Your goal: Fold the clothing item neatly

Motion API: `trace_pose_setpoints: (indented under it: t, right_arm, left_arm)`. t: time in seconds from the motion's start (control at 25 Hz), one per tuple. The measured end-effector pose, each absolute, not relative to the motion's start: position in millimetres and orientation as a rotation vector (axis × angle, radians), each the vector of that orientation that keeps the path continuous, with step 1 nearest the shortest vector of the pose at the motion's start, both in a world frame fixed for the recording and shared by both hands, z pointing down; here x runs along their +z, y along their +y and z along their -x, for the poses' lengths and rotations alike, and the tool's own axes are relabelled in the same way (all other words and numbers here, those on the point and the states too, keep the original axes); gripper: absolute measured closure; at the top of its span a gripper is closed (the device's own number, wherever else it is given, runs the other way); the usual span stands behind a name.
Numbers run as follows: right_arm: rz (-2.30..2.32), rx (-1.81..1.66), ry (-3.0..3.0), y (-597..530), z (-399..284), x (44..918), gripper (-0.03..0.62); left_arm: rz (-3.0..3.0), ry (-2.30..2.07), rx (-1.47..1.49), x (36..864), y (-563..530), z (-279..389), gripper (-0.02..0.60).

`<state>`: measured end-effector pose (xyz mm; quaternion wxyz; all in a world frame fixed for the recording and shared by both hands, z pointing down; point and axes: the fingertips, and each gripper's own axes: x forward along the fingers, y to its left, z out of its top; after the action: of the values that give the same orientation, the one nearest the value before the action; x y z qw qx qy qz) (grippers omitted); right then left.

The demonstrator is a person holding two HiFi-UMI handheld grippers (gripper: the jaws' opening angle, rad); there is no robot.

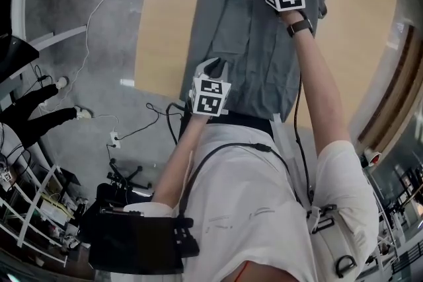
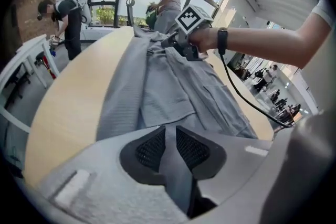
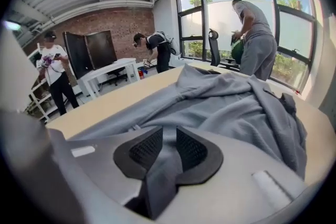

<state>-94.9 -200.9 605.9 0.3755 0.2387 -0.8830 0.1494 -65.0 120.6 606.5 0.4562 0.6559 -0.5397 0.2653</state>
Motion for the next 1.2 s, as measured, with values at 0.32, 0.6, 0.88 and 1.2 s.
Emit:
trace_pose_setpoints:
  t: [0.32, 0.6, 0.88, 1.2]
  right_arm:
    - [-0.653, 0.611, -2.288, -188.5, 149.8, 604.5, 0.459]
    - [-0.675, 0.603, -2.227, -198.4, 173.0, 611.9, 0.577]
    - [-0.606, 0.858, -2.311, -199.3, 223.6, 587.0, 0.577]
    - [-0.563, 0.825, -2.268, -188.4, 281.2, 602.5, 0.577]
  left_arm:
    - [-1.596, -1.375, 0.929, 626.1, 141.2, 112.4, 0.467]
    - [-1.479, -1.456, 0.74, 627.6, 135.9, 132.4, 0.569]
    - [-1.418, -1.501, 0.38, 599.9, 138.8, 171.8, 0.571]
    - [-1.292, -1.6, 0.453, 607.0, 151.4, 225.8, 0.571]
